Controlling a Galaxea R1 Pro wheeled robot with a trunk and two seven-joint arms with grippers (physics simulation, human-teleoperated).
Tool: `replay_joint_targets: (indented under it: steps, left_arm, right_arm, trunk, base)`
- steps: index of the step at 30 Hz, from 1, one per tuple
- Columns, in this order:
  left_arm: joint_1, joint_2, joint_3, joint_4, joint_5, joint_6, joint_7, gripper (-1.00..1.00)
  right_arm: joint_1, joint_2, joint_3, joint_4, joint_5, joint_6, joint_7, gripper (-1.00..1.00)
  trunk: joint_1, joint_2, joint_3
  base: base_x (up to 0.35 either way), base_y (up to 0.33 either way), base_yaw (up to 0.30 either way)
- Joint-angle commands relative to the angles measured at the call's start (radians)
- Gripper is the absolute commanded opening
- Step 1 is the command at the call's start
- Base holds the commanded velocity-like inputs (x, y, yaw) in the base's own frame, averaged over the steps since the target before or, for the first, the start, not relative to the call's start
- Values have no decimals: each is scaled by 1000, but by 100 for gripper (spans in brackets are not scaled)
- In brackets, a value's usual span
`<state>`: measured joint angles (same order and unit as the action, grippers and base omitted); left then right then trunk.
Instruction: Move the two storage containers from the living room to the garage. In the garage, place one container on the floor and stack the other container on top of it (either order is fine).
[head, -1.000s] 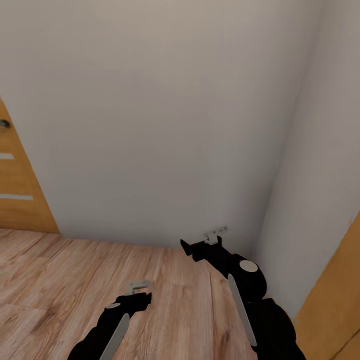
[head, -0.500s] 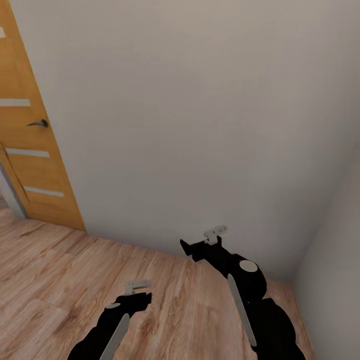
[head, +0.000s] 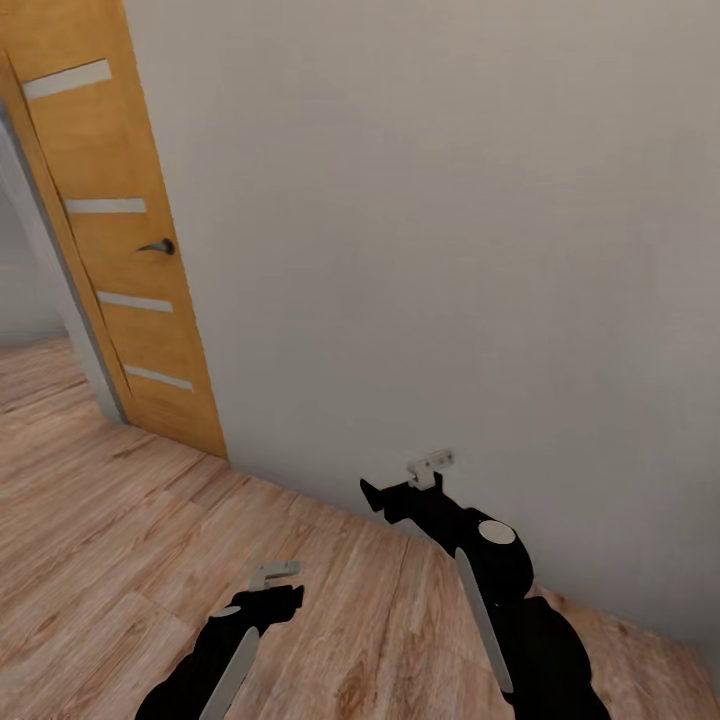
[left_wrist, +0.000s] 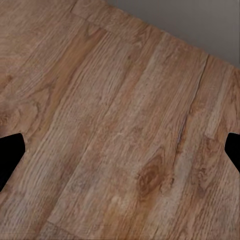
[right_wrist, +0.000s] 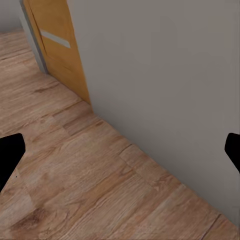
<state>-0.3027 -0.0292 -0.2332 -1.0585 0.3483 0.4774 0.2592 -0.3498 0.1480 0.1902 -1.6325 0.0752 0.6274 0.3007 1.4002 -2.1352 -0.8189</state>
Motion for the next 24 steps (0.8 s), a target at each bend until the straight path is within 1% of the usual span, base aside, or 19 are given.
replay_joint_targets:
  steps: [1, 8, 24]
  left_arm:
    - [0, 0, 0, 0, 0, 0, 0, 100]
    - [-1, 0, 0, 1, 0, 0, 0, 100]
    - [0, 0, 0, 2, 0, 0, 0, 100]
  right_arm:
    - [0, 0, 0, 0, 0, 0, 0, 100]
    - [0, -1, 0, 0, 0, 0, 0, 100]
    - [0, -1, 1, 0, 1, 0, 0, 100]
  trunk:
    - [0, 0, 0]
    - [0, 0, 0]
    - [0, 0, 0]
  base:
    - [284, 225, 290]
    - [286, 192, 290]
    - [309, 119, 290]
